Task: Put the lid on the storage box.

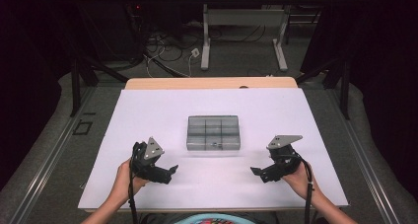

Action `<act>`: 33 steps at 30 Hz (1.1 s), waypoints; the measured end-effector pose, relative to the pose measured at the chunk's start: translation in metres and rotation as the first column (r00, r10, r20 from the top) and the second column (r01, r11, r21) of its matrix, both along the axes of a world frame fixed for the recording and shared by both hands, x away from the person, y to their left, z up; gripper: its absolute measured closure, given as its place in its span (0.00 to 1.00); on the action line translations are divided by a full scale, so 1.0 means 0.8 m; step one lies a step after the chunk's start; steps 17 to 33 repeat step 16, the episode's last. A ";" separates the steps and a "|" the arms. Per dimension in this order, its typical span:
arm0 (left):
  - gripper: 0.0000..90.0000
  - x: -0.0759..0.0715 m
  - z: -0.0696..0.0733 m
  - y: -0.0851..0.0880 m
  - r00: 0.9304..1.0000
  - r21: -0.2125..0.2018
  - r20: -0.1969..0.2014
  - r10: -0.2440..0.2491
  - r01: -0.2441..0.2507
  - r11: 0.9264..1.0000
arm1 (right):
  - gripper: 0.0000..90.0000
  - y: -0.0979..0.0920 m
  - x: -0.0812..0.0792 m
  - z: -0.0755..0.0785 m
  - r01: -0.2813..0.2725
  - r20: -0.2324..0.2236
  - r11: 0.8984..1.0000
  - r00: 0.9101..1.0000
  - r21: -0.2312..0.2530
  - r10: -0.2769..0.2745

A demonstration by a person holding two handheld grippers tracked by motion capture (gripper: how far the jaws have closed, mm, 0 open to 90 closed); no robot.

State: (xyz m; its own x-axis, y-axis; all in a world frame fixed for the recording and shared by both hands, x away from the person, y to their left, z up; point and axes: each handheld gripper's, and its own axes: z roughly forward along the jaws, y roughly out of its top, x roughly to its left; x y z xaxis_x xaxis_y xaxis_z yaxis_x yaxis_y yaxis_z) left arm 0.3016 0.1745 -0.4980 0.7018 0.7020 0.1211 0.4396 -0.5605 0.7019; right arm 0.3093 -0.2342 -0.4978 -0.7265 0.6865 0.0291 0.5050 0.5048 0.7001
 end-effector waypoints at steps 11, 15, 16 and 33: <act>0.00 -0.010 -0.012 0.006 1.000 0.004 0.011 -0.001 0.001 1.000 | 0.01 -0.013 -0.015 -0.015 0.018 0.014 1.000 1.000 0.010 -0.018; 0.00 -0.011 -0.013 0.007 1.000 0.007 0.012 -0.008 0.008 1.000 | 0.01 -0.012 -0.017 -0.014 0.014 0.020 1.000 1.000 0.010 -0.015; 0.00 -0.011 -0.013 0.007 1.000 0.008 0.009 -0.006 0.006 1.000 | 0.01 -0.013 -0.016 -0.014 0.003 0.014 1.000 1.000 0.001 -0.003; 0.00 -0.011 -0.013 0.007 1.000 0.008 0.009 -0.006 0.006 1.000 | 0.01 -0.013 -0.016 -0.014 0.003 0.014 1.000 1.000 0.001 -0.003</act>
